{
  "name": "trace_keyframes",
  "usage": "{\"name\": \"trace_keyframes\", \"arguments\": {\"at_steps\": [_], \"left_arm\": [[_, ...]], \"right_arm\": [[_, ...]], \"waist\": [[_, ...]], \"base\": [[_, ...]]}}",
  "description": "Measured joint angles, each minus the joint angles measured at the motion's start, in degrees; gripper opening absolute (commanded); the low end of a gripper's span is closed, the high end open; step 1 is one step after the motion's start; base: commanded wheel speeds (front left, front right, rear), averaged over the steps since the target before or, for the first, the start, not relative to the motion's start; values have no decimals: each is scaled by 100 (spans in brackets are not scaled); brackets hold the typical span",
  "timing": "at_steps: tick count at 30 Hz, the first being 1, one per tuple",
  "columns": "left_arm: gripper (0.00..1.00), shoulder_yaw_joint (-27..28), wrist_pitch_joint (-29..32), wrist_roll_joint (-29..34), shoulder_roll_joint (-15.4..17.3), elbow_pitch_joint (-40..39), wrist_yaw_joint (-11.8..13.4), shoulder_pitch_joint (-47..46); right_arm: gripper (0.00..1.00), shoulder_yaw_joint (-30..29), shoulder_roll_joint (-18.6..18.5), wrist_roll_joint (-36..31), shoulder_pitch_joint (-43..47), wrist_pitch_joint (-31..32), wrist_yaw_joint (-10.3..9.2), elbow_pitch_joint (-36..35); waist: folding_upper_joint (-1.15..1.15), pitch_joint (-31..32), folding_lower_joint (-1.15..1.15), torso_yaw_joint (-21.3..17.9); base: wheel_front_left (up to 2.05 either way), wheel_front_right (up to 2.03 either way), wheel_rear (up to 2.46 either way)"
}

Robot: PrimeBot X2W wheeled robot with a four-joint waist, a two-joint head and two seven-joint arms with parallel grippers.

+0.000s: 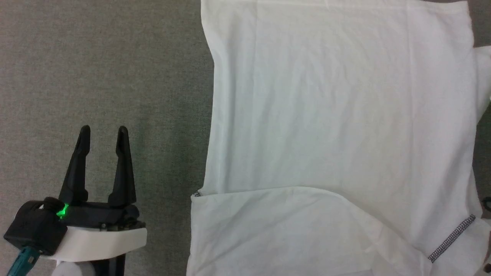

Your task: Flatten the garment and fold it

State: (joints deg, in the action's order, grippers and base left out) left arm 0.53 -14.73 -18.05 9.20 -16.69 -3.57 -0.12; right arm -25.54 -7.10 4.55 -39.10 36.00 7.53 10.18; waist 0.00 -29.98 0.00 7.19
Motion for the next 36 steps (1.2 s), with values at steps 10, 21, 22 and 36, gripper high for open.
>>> {"name": "trace_keyframes", "arguments": {"at_steps": [10,21,22,36], "left_arm": [[100,149,58,42,26,22,18,505],[100,193,263,31,29,-152,167,1037],[100,207,269,30,29,-165,169,1081],[100,259,421,-5,26,-377,328,1590]], "right_arm": [[0,-1093,-613,65,828,-391,0,-181],[0,-2727,-1214,168,2151,-450,0,-370],[0,-2827,-1226,179,2251,-463,0,-369],[0,-2403,-1327,669,2883,-513,0,-659]], "waist": [[0,845,-1,-208],[0,1778,-2,-459],[0,1849,-2,-477],[0,2702,-1,-606]], "base": [[0,0,0],[0,0,0],[0,0,0],[0,0,0]]}}
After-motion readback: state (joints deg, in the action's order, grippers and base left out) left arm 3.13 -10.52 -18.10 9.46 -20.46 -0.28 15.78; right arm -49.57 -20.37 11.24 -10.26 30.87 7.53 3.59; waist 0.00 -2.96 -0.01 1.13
